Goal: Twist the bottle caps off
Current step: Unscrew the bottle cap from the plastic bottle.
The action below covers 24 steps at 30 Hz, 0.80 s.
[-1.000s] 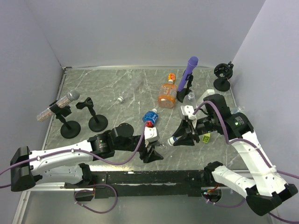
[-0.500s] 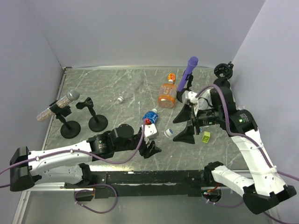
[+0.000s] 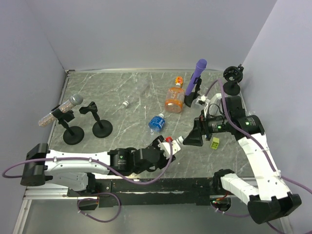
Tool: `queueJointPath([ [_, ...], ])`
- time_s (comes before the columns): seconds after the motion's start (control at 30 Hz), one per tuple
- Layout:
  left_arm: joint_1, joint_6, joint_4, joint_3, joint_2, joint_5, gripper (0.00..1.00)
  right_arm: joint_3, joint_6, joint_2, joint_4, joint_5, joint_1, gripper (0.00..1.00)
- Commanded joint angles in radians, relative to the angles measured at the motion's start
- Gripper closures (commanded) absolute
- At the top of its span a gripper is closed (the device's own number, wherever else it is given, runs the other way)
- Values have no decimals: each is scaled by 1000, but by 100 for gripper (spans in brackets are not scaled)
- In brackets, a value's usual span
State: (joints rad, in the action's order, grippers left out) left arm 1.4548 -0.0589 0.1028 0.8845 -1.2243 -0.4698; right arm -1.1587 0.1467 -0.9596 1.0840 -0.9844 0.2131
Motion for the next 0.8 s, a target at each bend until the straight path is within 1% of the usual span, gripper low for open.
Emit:
queueJointPath([
  [0.0,15,34,-23,68,-40,-93,83,2,20,-45,71,-23,6,7],
  [0.03,16,37,-25,74,-47,-90,83,2,19,-54,68,-25,11,9],
  [0.1,16,39,-28,79,-53,-86,83,-2,16,-71,62,-17,26,11],
  [0.23,16,33,-31,77,-53,-81,83,-13,17,-99,63,-30,38,20],
  [0.3,19,31,-35,76,-53,-76,83,-22,22,-111,67,-37,39,30],
  [0.47,21,31,-35,77,-57,-72,83,-24,24,-114,54,-57,43,43],
  [0.63,19,30,-41,71,-55,-61,83,-24,43,-114,60,-88,46,63],
  [0.7,21,30,-46,67,-46,-47,83,-27,83,-116,74,-115,48,71],
  [0.77,19,30,-67,44,-26,-12,83,-44,184,-116,114,-157,46,75],
])
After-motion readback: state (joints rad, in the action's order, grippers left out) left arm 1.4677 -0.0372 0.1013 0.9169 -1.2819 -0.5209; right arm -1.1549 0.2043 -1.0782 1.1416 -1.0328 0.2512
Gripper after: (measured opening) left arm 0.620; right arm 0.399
